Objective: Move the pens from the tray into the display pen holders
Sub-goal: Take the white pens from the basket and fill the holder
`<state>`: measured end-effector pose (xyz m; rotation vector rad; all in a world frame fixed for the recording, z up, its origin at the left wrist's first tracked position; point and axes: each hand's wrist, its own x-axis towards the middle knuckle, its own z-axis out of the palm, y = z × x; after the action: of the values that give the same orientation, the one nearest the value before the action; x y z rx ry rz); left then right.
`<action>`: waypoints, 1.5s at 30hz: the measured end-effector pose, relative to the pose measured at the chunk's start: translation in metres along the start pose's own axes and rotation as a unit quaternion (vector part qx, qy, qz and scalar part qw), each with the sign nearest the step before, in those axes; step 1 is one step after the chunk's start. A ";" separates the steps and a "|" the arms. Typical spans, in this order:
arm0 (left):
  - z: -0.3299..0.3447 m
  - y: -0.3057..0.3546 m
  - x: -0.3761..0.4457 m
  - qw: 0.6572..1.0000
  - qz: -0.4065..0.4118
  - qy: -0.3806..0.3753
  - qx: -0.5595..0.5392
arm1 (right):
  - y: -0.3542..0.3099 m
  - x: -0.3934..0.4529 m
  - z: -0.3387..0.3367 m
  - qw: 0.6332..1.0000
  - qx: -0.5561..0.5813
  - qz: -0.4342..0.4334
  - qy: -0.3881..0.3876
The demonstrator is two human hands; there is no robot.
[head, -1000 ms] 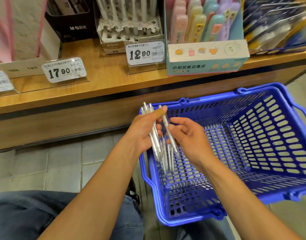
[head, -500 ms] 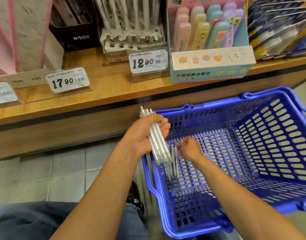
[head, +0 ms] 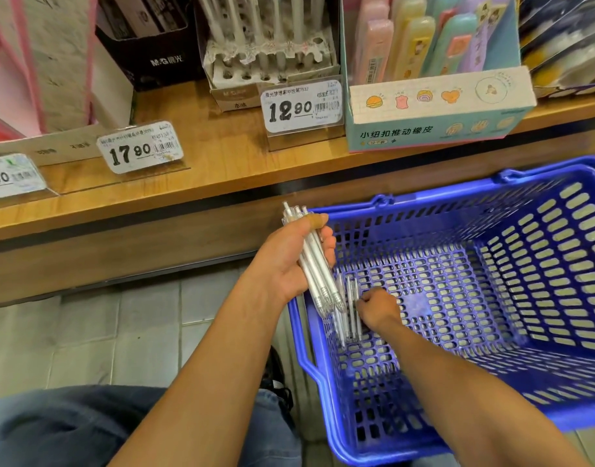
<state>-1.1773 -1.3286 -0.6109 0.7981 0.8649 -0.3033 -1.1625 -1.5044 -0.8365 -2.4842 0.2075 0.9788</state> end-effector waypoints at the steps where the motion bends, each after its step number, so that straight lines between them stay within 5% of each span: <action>1: 0.000 0.000 -0.001 1.000 -0.001 -0.001 0.000 | -0.002 -0.001 0.000 1.000 -0.012 -0.009 -0.015; 7: 0.000 0.000 -0.003 1.000 -0.007 -0.001 -0.008 | -0.011 -0.007 0.003 0.997 -0.070 0.019 -0.010; 14: 0.000 0.000 -0.001 1.000 -0.010 0.003 -0.009 | -0.017 -0.021 -0.050 0.989 0.149 -0.001 -0.011; 24: 0.006 -0.001 -0.002 1.000 -0.009 -0.018 -0.023 | -0.086 -0.150 -0.133 0.862 0.446 -0.241 0.016; 29: 0.008 -0.002 -0.008 0.995 -0.018 -0.086 -0.040 | -0.119 -0.172 -0.127 0.884 0.381 -0.270 0.010; 33: 0.003 -0.002 -0.004 0.998 -0.019 -0.059 -0.030 | -0.120 -0.161 -0.125 0.873 0.388 -0.294 0.006; 36: 0.000 0.000 0.001 1.000 0.005 -0.005 -0.010 | -0.098 -0.116 -0.112 0.887 0.405 -0.220 0.023; 40: -0.004 -0.001 0.003 1.000 0.012 0.005 -0.004 | -0.048 -0.048 -0.064 0.985 0.163 -0.061 0.000; 45: -0.006 0.000 0.004 1.000 0.013 0.000 0.000 | -0.015 -0.015 -0.016 0.993 -0.093 -0.026 -0.068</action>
<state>-1.1785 -1.3241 -0.6161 0.8081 0.8547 -0.2800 -1.1597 -1.4993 -0.8104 -2.5602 0.0077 1.1891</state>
